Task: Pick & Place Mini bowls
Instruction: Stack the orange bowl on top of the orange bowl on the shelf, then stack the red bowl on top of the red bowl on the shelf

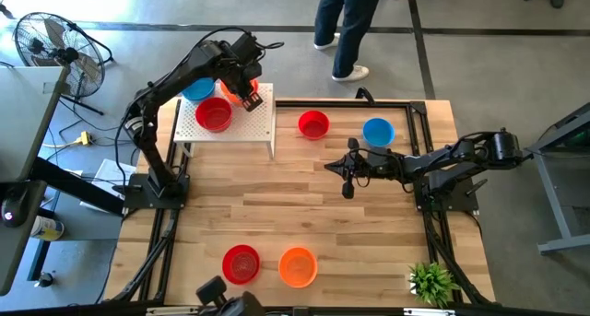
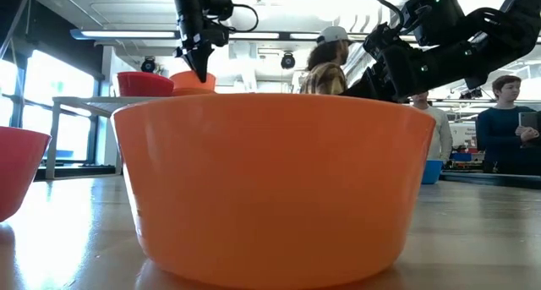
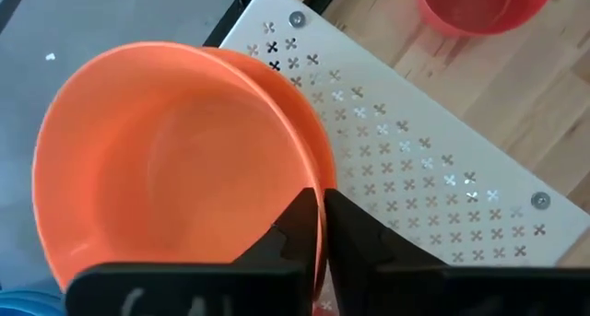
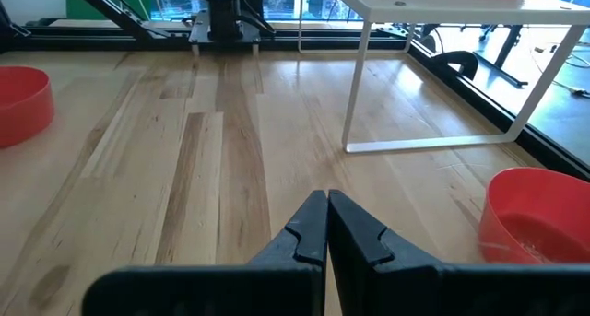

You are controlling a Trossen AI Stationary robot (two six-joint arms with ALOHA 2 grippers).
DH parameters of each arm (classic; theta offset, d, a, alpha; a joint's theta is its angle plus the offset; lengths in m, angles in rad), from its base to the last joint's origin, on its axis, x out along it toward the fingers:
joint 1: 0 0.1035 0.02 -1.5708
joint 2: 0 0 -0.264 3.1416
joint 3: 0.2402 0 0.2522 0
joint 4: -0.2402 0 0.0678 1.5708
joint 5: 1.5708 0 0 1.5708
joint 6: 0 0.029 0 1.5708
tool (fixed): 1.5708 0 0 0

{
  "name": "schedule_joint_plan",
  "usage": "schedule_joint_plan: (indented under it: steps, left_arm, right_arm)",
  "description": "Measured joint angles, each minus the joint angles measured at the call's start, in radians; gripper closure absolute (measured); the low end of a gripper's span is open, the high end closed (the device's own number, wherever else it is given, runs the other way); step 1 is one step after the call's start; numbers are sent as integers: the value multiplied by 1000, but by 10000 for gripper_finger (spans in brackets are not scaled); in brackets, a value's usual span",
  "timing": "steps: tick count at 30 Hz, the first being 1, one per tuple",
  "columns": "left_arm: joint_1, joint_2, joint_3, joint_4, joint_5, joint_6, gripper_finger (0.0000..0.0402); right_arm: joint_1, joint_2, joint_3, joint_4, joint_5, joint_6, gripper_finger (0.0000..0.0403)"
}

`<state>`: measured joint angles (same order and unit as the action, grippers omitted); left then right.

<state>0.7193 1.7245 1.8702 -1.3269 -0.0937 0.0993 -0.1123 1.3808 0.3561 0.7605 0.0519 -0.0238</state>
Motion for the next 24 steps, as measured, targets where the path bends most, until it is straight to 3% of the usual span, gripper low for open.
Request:
schedule_joint_plan:
  steps: [5, 16, 20, 24]
  left_arm:
    - [-18, 0, 0, -13, -5, 4, 366]
    - [-61, 1, 0, -15, -73, 18, 273]
    - [-62, -16, 0, -13, -48, 17, 285]
    - [-76, -46, 1, 38, -26, 3, 340]
  right_arm:
    - [0, 0, 0, 0, -5, 0, 403]
    - [1, 0, 0, 0, -6, -1, 403]
    - [2, 0, 0, 0, -7, -1, 403]
    - [2, 0, 0, 0, -7, -2, 403]
